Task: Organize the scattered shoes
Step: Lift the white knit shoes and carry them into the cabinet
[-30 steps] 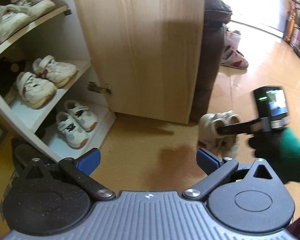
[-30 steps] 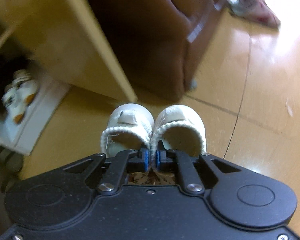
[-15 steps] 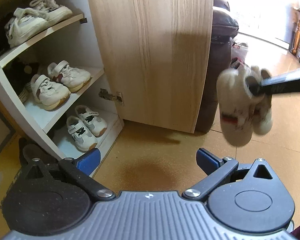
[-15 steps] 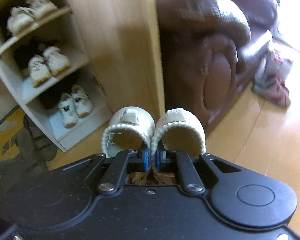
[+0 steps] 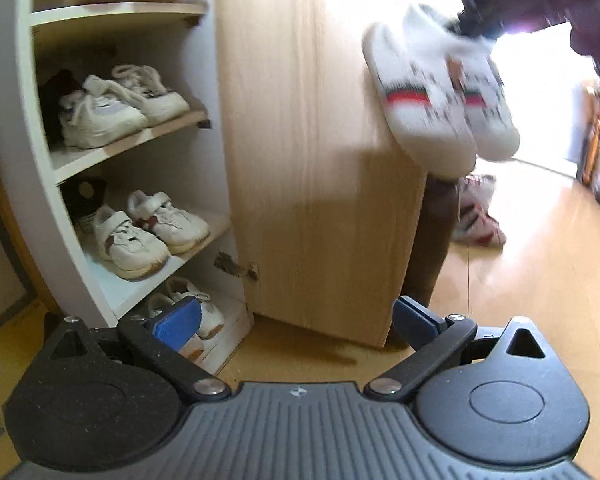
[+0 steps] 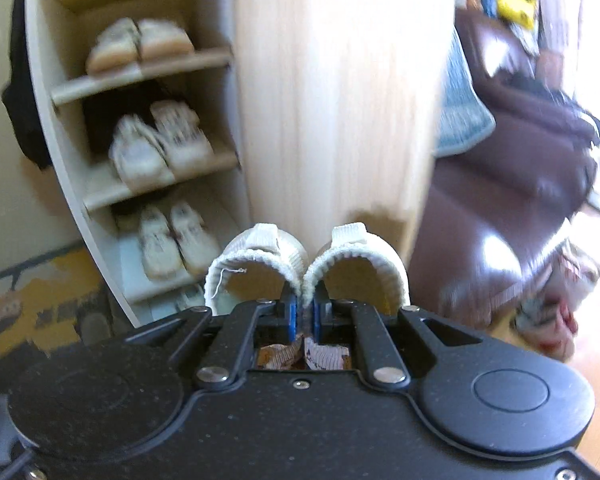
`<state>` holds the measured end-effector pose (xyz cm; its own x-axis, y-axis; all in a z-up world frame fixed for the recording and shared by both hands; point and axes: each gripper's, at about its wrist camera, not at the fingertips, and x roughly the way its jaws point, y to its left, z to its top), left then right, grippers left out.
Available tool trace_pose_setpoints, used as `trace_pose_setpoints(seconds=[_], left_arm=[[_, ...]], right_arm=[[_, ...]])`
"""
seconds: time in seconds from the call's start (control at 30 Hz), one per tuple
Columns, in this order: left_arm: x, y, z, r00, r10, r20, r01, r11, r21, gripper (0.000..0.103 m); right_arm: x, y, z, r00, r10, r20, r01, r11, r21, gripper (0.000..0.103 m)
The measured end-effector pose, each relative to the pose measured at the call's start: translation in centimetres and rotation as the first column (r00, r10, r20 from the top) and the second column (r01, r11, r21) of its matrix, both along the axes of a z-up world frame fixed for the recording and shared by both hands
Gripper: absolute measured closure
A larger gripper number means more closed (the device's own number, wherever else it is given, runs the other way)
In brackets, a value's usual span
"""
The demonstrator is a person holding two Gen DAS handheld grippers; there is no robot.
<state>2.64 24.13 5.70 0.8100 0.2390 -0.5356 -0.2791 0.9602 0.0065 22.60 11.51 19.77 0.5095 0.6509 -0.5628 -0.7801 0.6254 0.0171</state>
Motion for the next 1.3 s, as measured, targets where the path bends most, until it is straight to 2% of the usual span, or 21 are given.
trace_pose_setpoints(seconds=[0.17, 0.3, 0.57, 0.8, 0.97, 1.2, 1.3], left_arm=[[-0.7, 1.1, 0.3, 0.999, 0.032, 0.013, -0.032, 0.999, -0.018, 0.000], [-1.9, 2.1, 1.4, 0.992, 0.097, 0.076, -0.097, 0.995, 0.005, 0.000], [-3.2, 5.6, 2.3, 0.977, 0.186, 0.102, -0.176, 0.979, -0.106, 0.000], [-3.3, 6.5, 2.7, 0.973, 0.200, 0.117, -0.184, 0.974, -0.135, 0.000], [-3.5, 7.2, 2.6, 0.972, 0.209, 0.111, -0.190, 0.969, -0.157, 0.000], [-3.3, 7.8, 2.4, 0.972, 0.214, 0.097, -0.196, 0.967, -0.161, 0.000], [-2.9, 7.7, 2.3, 0.977, 0.195, 0.081, -0.178, 0.968, -0.178, 0.000]], right_arm=[[-0.9, 3.3, 4.9, 0.996, 0.061, 0.065, -0.063, 0.998, 0.026, 0.095], [-1.6, 5.7, 8.9, 0.989, 0.099, 0.110, -0.107, 0.992, 0.070, 0.095], [-2.3, 11.3, 19.5, 0.969, 0.152, 0.197, -0.191, 0.962, 0.193, 0.095], [-2.0, 15.2, 30.2, 0.945, 0.140, 0.297, -0.222, 0.938, 0.265, 0.095], [-1.3, 17.3, 35.9, 0.937, 0.133, 0.322, -0.231, 0.929, 0.290, 0.095], [-0.2, 20.2, 41.1, 0.934, 0.121, 0.336, -0.235, 0.917, 0.322, 0.095], [0.2, 21.0, 42.1, 0.933, 0.132, 0.334, -0.249, 0.908, 0.337, 0.095]])
